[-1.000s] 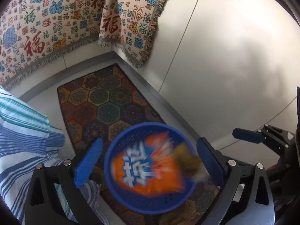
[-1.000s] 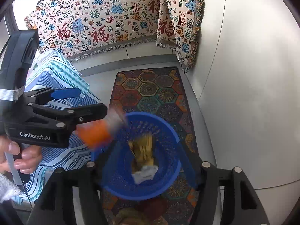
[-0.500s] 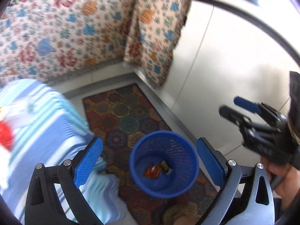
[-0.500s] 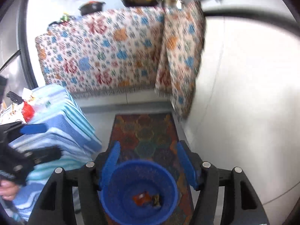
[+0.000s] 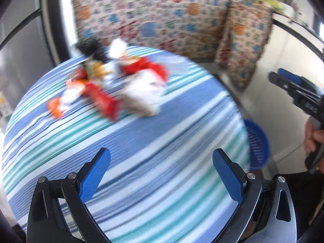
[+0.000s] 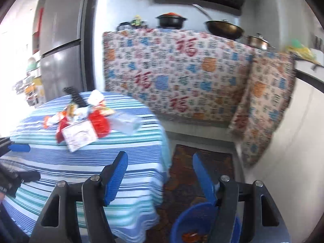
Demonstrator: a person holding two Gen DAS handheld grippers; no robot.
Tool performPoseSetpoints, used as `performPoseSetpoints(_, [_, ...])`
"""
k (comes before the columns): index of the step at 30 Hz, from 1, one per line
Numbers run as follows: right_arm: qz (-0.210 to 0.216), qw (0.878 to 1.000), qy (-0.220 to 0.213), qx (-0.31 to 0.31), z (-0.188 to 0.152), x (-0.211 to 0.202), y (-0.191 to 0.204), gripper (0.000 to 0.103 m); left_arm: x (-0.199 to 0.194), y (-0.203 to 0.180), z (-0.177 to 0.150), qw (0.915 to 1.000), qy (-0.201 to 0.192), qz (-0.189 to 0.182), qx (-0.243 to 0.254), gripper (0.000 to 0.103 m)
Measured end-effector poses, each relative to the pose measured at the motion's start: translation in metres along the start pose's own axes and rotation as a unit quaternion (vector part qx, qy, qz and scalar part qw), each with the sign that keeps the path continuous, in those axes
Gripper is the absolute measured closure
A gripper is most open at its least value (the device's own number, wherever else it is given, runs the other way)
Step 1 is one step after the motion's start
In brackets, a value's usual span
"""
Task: Collect trash
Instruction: 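Move both tools back over the table, then grasp the white-and-orange wrapped bun with the left tool while the right tool grasps the white floral box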
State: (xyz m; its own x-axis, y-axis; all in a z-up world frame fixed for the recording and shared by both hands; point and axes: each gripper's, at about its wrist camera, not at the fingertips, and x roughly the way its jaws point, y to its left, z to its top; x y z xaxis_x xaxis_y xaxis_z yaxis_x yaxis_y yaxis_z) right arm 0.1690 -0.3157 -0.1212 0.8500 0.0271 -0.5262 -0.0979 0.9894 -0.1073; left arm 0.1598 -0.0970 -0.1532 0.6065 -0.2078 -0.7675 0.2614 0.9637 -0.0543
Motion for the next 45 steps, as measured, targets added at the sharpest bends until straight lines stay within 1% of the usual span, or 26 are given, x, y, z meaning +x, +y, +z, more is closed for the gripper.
performPoseSetpoints(2, [0.021,1.000,0.007,-0.017,0.001,0.008,0.031,0.035,0.005,0.032,-0.006,0.9995,0.005,0.026,-0.015,0.002])
performPoseSetpoints(4, [0.045,0.999,0.018,-0.020,-0.002,0.017,0.058,0.035,0.015,0.057,-0.008,0.9987,0.014,0.041,-0.028,0.002])
performPoseSetpoints(8, [0.084,0.995,0.058,-0.012,-0.014,0.040,0.101,0.035,0.031,0.100,-0.013,0.9971,0.030,0.056,-0.041,0.002])
performPoseSetpoints(10, [0.095,0.992,0.085,-0.014,-0.025,0.054,0.118,0.035,0.039,0.114,-0.012,0.9969,0.035,0.057,-0.041,0.002])
performPoseSetpoints(13, [0.089,0.989,0.110,-0.040,-0.037,0.068,0.133,0.035,0.052,0.131,-0.006,0.9961,0.039,0.071,-0.035,0.002])
performPoseSetpoints(15, [0.085,0.988,0.122,-0.049,-0.042,0.076,0.137,0.035,0.058,0.141,-0.002,0.9963,0.037,0.068,-0.036,0.001])
performPoseSetpoints(17, [0.089,0.988,0.122,-0.042,-0.043,0.077,0.135,0.035,0.062,0.146,0.004,0.9965,0.036,0.069,-0.032,0.001])
performPoseSetpoints(20, [0.097,0.987,0.125,-0.035,-0.042,0.082,0.132,0.034,0.070,0.150,0.014,0.9978,0.040,0.051,-0.016,0.000])
performPoseSetpoints(21, [0.098,0.987,0.126,-0.032,-0.042,0.083,0.131,0.032,0.074,0.151,0.019,0.9981,0.040,0.046,-0.009,0.000])
performPoseSetpoints(26, [0.093,0.987,0.126,-0.033,-0.036,0.090,0.134,0.030,0.091,0.162,0.038,0.9987,0.040,0.017,0.025,0.000])
performPoseSetpoints(30, [0.093,0.987,0.128,-0.034,-0.034,0.093,0.134,0.029,0.104,0.171,0.054,0.9988,0.039,0.013,0.026,0.000])
performPoseSetpoints(37, [0.096,0.987,0.127,-0.036,-0.036,0.093,0.133,0.028,0.122,0.173,0.076,0.9991,0.033,0.023,0.016,0.001])
performPoseSetpoints(39, [0.096,0.987,0.126,-0.037,-0.036,0.093,0.133,0.028,0.123,0.172,0.077,0.9992,0.027,0.023,0.018,0.008])
performPoseSetpoints(42, [0.098,0.986,0.127,-0.036,-0.036,0.094,0.133,0.027,0.120,0.168,0.079,0.9994,0.015,0.015,0.028,0.030])
performPoseSetpoints(43, [0.099,0.986,0.127,-0.037,-0.036,0.094,0.132,0.027,0.118,0.167,0.078,0.9993,0.010,0.014,0.032,0.044])
performPoseSetpoints(44, [0.099,0.986,0.128,-0.037,-0.035,0.094,0.133,0.027,0.116,0.166,0.076,0.9992,0.007,0.017,0.035,0.049])
performPoseSetpoints(45, [0.098,0.986,0.129,-0.037,-0.035,0.095,0.133,0.027,0.114,0.165,0.075,0.9991,0.006,0.020,0.037,0.050])
